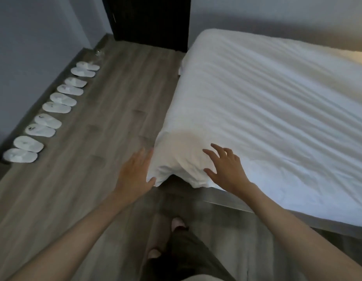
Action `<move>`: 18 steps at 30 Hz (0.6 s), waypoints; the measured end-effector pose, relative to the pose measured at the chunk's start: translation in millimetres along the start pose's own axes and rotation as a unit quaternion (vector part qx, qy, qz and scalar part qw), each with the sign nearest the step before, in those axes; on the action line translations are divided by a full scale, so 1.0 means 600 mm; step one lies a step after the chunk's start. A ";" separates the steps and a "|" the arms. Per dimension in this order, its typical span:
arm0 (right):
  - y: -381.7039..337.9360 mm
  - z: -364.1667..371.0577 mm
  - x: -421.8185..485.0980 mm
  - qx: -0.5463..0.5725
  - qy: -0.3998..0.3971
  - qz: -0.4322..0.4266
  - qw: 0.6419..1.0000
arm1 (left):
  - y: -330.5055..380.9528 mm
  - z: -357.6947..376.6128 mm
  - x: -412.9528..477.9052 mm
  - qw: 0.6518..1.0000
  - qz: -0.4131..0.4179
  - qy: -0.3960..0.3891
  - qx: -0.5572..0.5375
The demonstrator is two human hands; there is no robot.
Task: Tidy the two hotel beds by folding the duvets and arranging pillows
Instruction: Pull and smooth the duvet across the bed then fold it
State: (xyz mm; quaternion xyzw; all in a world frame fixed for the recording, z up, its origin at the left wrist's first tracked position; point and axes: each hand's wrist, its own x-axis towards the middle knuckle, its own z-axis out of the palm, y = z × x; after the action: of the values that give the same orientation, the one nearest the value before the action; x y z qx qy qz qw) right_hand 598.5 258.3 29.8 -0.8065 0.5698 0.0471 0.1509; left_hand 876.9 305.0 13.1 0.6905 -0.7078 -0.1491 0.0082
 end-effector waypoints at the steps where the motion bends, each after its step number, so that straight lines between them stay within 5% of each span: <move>1: -0.006 0.012 0.012 -0.001 -0.007 0.015 1.000 | -0.012 0.009 0.015 1.000 0.003 -0.014 0.006; 18: -0.025 0.283 0.220 0.044 -0.137 0.130 0.981 | -0.121 0.297 0.254 0.974 -0.021 -0.190 -0.118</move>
State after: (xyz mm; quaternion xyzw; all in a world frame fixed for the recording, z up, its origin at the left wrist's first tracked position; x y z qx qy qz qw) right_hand 674.6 194.0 -161.3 -0.7039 0.6452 0.1517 0.2552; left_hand 901.7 191.3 -202.8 0.6584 -0.6591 -0.3600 -0.0484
